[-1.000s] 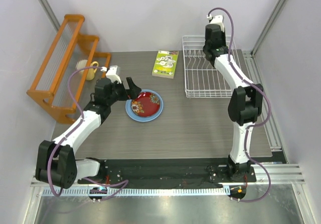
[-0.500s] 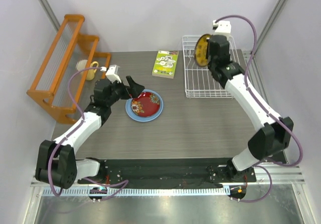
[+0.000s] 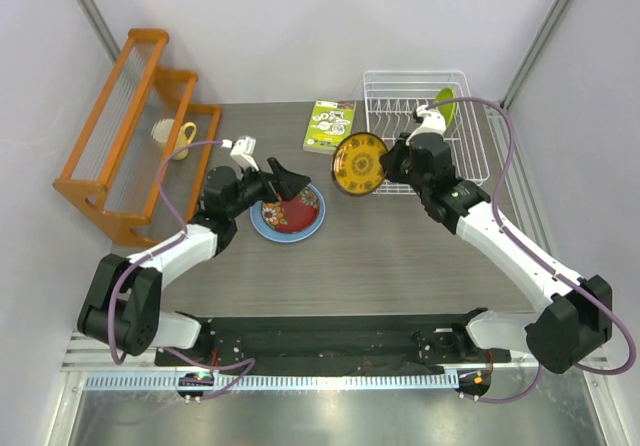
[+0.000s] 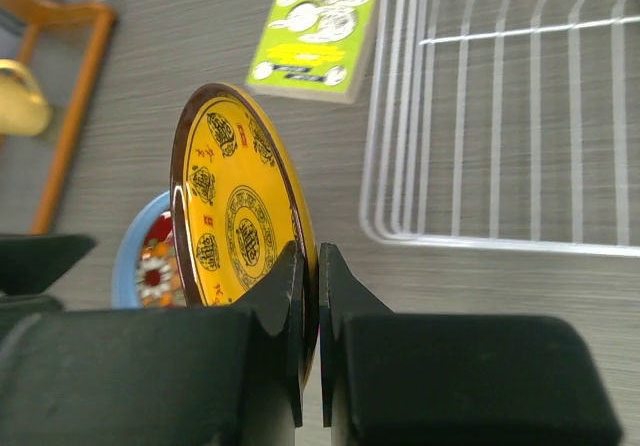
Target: Unload the plates from the dish rack
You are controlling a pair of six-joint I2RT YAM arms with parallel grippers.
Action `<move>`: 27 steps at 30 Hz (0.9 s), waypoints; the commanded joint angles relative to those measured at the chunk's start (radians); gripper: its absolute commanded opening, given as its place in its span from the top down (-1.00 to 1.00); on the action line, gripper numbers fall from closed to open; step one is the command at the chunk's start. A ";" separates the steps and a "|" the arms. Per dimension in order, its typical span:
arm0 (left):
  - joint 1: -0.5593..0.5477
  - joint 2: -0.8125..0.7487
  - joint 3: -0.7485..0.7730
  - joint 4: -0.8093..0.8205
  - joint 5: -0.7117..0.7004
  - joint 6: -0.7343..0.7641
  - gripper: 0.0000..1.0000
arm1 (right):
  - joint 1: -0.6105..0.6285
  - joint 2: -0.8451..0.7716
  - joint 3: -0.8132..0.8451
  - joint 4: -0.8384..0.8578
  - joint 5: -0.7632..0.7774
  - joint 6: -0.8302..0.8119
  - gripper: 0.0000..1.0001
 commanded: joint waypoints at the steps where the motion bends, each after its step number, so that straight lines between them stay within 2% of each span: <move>1: -0.016 0.034 -0.017 0.181 0.018 -0.068 -0.99 | 0.008 -0.063 -0.038 0.158 -0.146 0.171 0.98; 12: -0.053 0.109 -0.029 0.351 0.029 -0.158 -0.95 | 0.028 -0.036 -0.103 0.257 -0.272 0.258 0.97; 14: -0.056 0.117 -0.027 0.372 0.035 -0.165 -0.83 | 0.032 -0.036 -0.115 0.276 -0.286 0.271 0.98; 15: -0.058 0.126 -0.026 0.376 0.038 -0.170 -0.72 | 0.032 -0.036 -0.124 0.291 -0.294 0.275 0.98; 16: -0.059 0.132 -0.024 0.380 0.041 -0.171 -0.38 | 0.032 -0.037 -0.126 0.296 -0.298 0.275 0.98; 18: -0.059 0.139 -0.026 0.382 0.040 -0.173 -0.04 | 0.032 -0.036 -0.129 0.307 -0.309 0.283 0.98; 19: -0.061 0.143 -0.026 0.380 0.041 -0.171 0.24 | 0.034 -0.036 -0.132 0.308 -0.312 0.287 0.98; 23: -0.059 0.149 -0.026 0.380 0.043 -0.173 0.76 | 0.034 -0.034 -0.130 0.317 -0.318 0.287 0.98; 24: -0.059 0.148 -0.026 0.379 0.034 -0.173 0.98 | 0.034 -0.031 -0.130 0.316 -0.320 0.284 0.91; 26: -0.059 0.142 -0.024 0.345 0.025 -0.161 1.00 | 0.034 -0.031 -0.132 0.313 -0.318 0.286 0.77; 27: -0.058 0.139 -0.023 0.316 0.011 -0.153 1.00 | 0.032 -0.031 -0.135 0.311 -0.312 0.284 0.50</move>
